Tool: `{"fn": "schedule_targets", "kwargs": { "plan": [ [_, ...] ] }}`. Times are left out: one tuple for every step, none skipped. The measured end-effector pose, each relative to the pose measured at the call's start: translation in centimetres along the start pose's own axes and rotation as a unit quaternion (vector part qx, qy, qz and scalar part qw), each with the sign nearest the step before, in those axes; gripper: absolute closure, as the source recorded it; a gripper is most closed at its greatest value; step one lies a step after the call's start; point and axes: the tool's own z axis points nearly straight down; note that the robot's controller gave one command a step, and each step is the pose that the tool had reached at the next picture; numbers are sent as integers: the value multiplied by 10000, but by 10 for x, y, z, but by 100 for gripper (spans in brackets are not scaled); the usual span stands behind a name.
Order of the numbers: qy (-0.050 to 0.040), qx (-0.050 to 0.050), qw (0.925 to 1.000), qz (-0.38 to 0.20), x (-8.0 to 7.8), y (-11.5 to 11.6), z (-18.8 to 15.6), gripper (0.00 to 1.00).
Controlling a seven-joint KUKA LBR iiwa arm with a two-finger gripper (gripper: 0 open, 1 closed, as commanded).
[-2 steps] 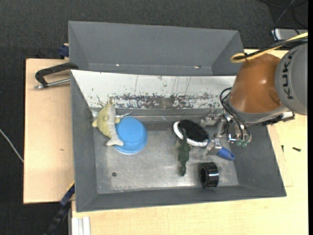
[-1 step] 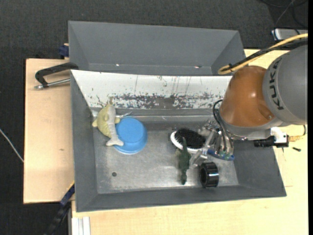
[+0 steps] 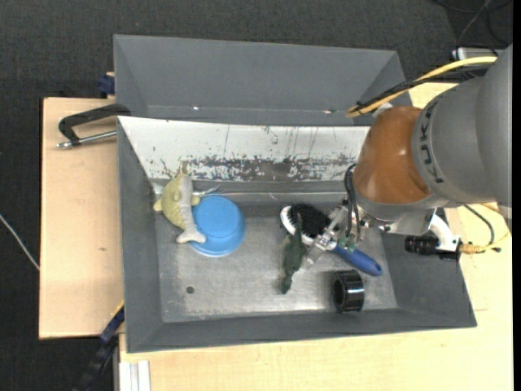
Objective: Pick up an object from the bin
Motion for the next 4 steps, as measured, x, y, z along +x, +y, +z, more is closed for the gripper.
{"fn": "schedule_targets", "kwargs": {
  "plan": [
    [-45,-13,9992,385,20,23,-1,0],
    [9,-24,9993,371,23,26,-3,100],
    [-38,-38,9994,356,22,27,-75,100],
    [-25,-27,9994,342,22,29,-107,100]
  ]
}}
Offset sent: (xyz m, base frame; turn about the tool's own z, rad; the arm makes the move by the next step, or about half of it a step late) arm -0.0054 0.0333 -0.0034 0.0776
